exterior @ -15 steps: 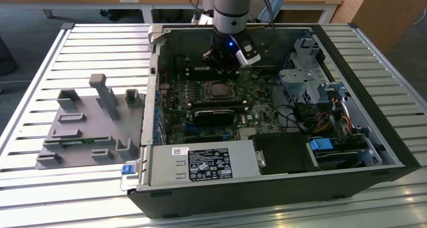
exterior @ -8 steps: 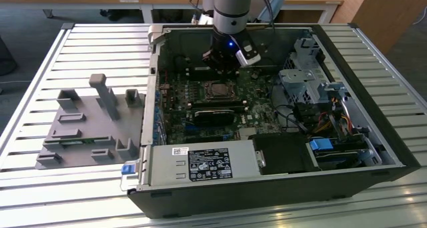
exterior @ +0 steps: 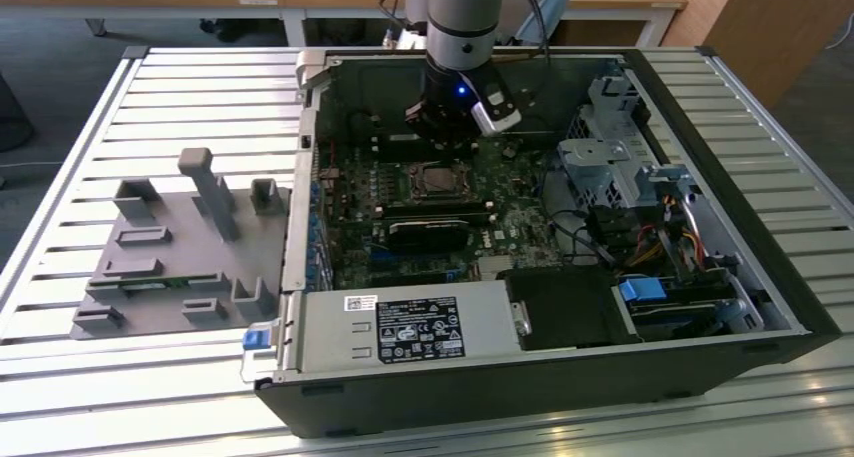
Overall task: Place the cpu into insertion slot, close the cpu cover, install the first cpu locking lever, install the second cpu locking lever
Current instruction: 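Install the first cpu locking lever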
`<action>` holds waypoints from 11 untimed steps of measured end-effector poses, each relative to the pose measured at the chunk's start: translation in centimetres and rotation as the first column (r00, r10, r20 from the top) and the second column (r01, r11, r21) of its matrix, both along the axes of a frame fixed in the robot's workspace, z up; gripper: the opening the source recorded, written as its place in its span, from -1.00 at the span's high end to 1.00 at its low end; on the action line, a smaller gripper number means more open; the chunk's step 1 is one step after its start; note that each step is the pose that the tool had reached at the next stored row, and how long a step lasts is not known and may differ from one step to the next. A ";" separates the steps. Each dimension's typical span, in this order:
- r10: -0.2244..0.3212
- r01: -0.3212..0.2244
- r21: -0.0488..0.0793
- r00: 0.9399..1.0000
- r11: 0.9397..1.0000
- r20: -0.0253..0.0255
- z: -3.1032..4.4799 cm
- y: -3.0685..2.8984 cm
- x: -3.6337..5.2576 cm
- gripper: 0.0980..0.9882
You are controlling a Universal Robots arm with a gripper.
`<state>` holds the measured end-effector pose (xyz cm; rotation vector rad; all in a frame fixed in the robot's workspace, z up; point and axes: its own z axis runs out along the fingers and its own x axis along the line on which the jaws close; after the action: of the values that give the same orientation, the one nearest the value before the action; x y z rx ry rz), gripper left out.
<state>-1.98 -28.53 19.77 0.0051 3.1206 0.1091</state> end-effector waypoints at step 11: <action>0.000 0.000 -0.018 1.000 1.000 0.000 0.12 0.00 0.00 0.98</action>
<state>-1.98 -28.52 19.90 0.0049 3.1215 0.0814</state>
